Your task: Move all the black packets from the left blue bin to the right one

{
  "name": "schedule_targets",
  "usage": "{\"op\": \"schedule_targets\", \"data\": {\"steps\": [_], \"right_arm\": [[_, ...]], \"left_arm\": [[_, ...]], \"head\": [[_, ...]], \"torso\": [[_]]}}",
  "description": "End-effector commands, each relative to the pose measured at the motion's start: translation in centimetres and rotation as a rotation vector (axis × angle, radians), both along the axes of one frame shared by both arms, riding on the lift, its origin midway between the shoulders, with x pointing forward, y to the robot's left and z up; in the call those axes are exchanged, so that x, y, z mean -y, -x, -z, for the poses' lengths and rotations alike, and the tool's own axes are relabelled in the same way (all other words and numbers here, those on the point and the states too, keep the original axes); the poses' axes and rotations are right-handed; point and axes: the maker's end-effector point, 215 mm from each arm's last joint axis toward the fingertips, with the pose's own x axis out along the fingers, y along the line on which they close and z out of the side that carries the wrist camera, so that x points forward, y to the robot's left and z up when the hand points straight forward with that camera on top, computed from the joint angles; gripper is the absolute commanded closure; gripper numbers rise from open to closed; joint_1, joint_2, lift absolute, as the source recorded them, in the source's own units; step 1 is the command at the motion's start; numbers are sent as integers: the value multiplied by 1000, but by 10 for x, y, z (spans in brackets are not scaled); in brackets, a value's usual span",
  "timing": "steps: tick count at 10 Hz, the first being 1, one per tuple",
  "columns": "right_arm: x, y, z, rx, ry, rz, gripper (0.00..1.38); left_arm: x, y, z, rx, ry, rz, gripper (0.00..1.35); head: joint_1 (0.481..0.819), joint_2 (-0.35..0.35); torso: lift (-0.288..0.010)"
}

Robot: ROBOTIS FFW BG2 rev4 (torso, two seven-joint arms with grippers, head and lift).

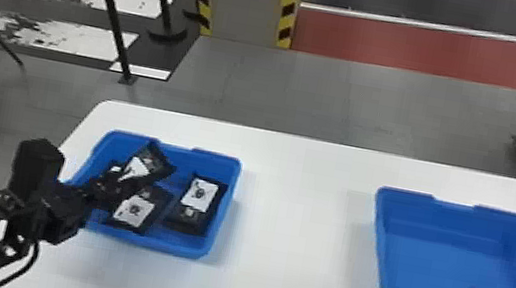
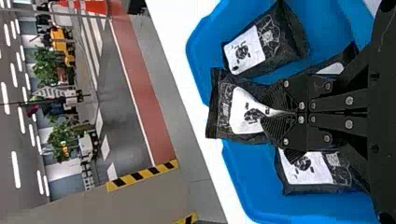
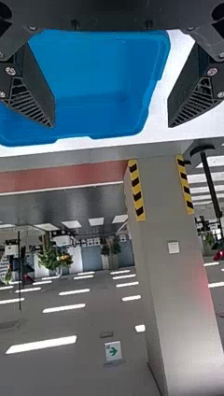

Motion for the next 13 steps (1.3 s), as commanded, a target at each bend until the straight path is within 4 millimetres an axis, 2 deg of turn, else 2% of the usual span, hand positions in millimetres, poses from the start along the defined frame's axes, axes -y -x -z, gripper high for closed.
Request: {"op": "schedule_targets", "data": {"steps": [1,3,4,5,7,8,10,13], "right_arm": [[-12,-4,-9,22,-45,-27,127],[-45,-24,-31,88,-124,-103,128],[-69,-33,-35,97,-199,-160,131],[-92,-39,-41,92,-245,-224,131],[-137,-55,-32,39,-295,-389,127],[-146,-69,-31,43,-309,-423,125],[-150,-93,-22,36,-319,-442,125],[-165,-113,-25,29,-327,-480,125]], "left_arm": [[24,18,-29,50,45,45,1216],[83,18,-42,107,155,161,1216],[106,16,-44,123,186,195,1216],[129,9,-38,130,238,232,1216],[193,-7,-27,118,337,350,1216],[218,-12,-28,118,374,400,1216],[251,-20,-43,134,390,467,1216],[280,-22,-49,126,418,537,1214]], "head": [[695,120],[695,108],[695,86],[695,75],[695,65],[695,61],[695,17],[695,-29]], "torso": [[-110],[-110],[-110],[-110],[-110],[-110],[-110],[-110]]}}
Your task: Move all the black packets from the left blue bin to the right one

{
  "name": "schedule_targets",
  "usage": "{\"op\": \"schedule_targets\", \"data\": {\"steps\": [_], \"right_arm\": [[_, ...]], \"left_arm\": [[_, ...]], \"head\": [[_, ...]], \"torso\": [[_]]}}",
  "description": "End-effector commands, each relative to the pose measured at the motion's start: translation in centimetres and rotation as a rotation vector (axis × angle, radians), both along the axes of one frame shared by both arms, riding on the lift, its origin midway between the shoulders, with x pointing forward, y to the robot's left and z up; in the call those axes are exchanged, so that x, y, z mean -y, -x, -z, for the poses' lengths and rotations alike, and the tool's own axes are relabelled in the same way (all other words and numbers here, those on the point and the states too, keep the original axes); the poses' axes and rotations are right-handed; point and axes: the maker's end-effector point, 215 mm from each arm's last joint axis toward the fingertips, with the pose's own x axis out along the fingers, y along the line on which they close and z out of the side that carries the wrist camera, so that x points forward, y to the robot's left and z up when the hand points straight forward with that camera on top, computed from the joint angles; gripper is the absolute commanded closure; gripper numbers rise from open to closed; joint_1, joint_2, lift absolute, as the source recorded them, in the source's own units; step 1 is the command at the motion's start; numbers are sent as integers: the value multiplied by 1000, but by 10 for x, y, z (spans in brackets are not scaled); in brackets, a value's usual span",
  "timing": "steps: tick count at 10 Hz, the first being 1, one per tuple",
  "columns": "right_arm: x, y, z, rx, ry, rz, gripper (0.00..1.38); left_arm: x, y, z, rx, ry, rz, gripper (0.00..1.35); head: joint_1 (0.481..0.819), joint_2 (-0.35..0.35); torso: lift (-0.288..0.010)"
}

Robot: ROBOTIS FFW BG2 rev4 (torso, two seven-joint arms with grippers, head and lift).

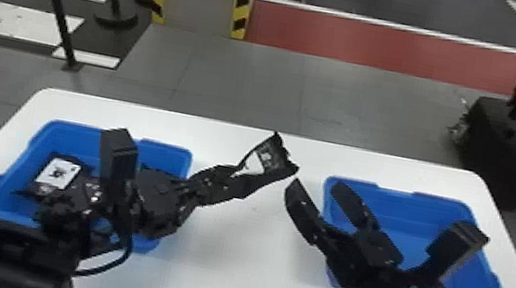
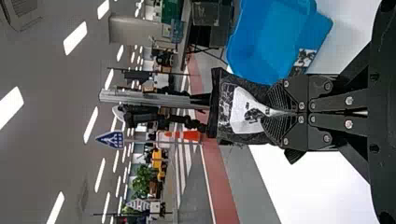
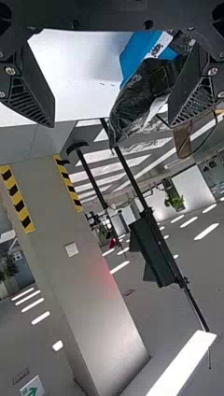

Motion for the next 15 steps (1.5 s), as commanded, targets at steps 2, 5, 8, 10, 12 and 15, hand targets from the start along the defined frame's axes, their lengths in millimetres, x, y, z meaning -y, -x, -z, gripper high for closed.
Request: {"op": "schedule_targets", "data": {"steps": [2,5,8,10,12,15], "right_arm": [[-7,-19,-6,16,2,-17,117],[-15,-29,3,-7,2,-36,124],[-24,-43,5,-11,-5,-56,156],[-30,-48,20,-35,-27,-96,1081],[-35,-42,23,-42,-35,-101,1277],[-35,-41,22,-37,-94,-103,1277]], "left_arm": [[9,-1,3,-13,19,21,1216],[17,-5,-3,-5,26,38,1214],[27,-5,0,-15,37,64,1214],[29,-6,1,-18,37,69,1214],[28,-6,0,-16,45,66,1214],[24,-4,8,-44,62,41,892]], "head": [[695,-33],[695,-35],[695,-34],[695,-33],[695,-28],[695,-21]], "torso": [[-110],[-110],[-110],[-110],[-110],[-110]]}}
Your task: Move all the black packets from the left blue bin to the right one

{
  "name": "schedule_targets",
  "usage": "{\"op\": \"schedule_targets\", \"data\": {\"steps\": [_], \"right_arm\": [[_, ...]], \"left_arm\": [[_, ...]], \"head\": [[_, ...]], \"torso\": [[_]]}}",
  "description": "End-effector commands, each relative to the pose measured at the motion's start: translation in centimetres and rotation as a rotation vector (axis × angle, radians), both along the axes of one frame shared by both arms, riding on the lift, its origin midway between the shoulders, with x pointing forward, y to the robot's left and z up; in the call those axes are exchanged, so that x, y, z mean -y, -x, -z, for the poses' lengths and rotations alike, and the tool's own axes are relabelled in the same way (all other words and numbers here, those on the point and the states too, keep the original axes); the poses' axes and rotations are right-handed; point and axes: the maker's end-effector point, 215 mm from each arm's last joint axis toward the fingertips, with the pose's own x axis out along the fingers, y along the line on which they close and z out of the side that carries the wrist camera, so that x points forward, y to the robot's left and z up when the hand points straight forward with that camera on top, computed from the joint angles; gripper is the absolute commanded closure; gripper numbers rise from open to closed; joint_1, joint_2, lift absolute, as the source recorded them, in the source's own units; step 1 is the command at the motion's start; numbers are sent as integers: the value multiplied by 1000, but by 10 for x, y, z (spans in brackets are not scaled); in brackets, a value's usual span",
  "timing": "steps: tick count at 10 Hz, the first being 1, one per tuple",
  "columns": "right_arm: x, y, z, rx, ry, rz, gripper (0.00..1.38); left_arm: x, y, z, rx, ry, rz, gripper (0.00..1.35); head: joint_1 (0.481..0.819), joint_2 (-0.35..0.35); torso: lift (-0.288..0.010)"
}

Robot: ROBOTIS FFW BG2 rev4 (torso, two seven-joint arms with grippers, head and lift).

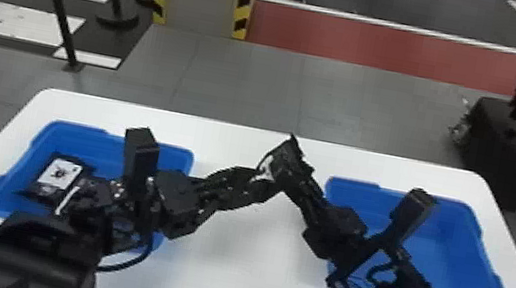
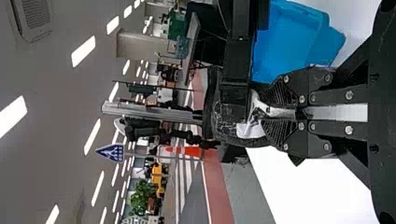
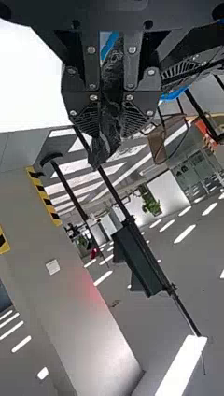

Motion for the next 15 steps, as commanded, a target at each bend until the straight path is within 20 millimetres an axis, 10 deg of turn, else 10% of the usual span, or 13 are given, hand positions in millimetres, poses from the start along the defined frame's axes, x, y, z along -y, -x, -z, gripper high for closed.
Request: {"op": "schedule_targets", "data": {"steps": [1,2,5,8,11,15], "right_arm": [[8,0,-1,9,-25,20,1277],[29,-4,2,15,-9,59,1277],[159,-13,17,14,125,303,1277],[241,-14,59,-73,174,445,1274],[247,-2,66,-75,182,460,24],[229,18,29,-9,147,445,262]], "left_arm": [[-14,1,10,-25,13,-44,380],[-31,3,18,-35,13,-81,36],[-88,17,38,-55,35,-194,260],[-149,31,38,-53,4,-299,295],[-210,19,53,-90,-114,-415,297],[-239,-10,89,-255,-264,-460,297]], "head": [[695,-20],[695,-17],[695,-55],[695,-115],[695,-105],[695,-21]], "torso": [[-110],[-110],[-110],[-110],[-110],[-110]]}}
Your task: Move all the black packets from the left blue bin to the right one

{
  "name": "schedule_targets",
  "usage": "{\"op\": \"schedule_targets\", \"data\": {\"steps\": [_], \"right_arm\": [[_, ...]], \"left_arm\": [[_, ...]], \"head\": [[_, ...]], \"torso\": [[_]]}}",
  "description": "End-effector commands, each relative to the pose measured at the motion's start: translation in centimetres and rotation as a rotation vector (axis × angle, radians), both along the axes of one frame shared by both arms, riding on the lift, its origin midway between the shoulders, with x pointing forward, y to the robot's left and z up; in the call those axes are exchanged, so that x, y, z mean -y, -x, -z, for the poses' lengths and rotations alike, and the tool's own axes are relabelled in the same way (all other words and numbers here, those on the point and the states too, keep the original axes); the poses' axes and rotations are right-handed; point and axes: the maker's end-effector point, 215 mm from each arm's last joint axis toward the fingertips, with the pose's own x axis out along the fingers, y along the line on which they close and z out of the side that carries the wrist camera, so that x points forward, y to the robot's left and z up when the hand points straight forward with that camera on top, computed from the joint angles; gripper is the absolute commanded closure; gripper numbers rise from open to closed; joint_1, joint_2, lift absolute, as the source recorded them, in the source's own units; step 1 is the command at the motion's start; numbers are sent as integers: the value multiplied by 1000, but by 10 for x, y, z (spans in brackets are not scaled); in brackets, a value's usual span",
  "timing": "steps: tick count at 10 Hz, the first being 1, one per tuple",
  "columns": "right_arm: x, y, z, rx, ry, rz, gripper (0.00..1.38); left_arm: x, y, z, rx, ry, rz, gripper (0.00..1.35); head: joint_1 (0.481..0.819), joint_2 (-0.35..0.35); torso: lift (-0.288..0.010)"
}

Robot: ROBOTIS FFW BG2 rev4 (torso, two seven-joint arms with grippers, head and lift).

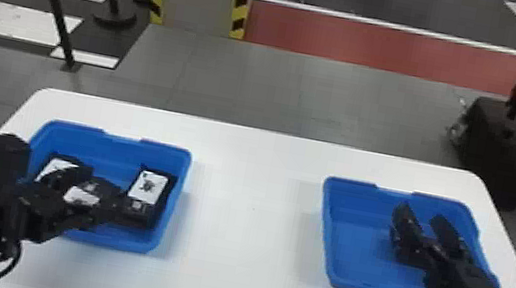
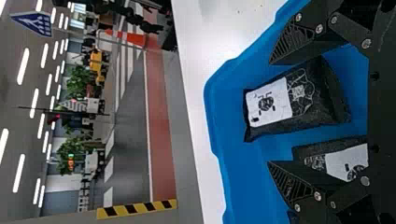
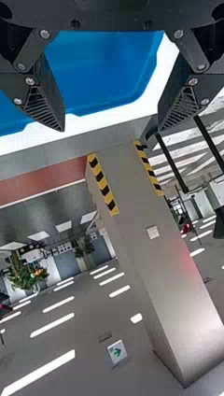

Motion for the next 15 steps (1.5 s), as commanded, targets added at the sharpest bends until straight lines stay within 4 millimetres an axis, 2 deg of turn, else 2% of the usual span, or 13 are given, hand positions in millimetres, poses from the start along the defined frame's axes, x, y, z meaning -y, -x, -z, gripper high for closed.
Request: {"op": "schedule_targets", "data": {"steps": [1,3,5,6,7,8,9,10,11,13,15], "right_arm": [[-4,6,-11,19,0,-6,263],[-8,7,-14,27,-8,-13,263],[-11,8,-19,38,-17,-20,263],[-11,10,-18,37,-18,-22,263],[-11,11,-18,35,-24,-22,263],[-12,11,-20,39,-28,-22,263],[-12,11,-21,41,-29,-21,263],[-13,12,-22,43,-34,-23,263],[-17,13,-22,45,-41,-32,263],[-27,13,-27,54,-58,-49,263],[-43,13,-32,61,-78,-80,263]], "left_arm": [[7,-18,12,-63,-7,21,297],[25,-36,29,-130,32,70,297],[28,-34,42,-202,26,61,300],[38,-34,50,-229,43,80,308],[41,-36,56,-265,32,102,596],[39,-36,58,-276,20,97,990],[32,-31,62,-286,27,79,1111],[27,-30,62,-281,27,75,1208],[27,-30,57,-259,30,95,1208],[25,-24,37,-199,52,134,1208],[36,-4,7,-154,98,179,1208]], "head": [[695,-10],[695,-14],[695,-28],[695,-28],[695,-35],[695,-43],[695,-43],[695,-38],[695,-31],[695,-23],[695,-11]], "torso": [[-110],[-110],[-110],[-110],[-110],[-110],[-110],[-110],[-110],[-110],[-110]]}}
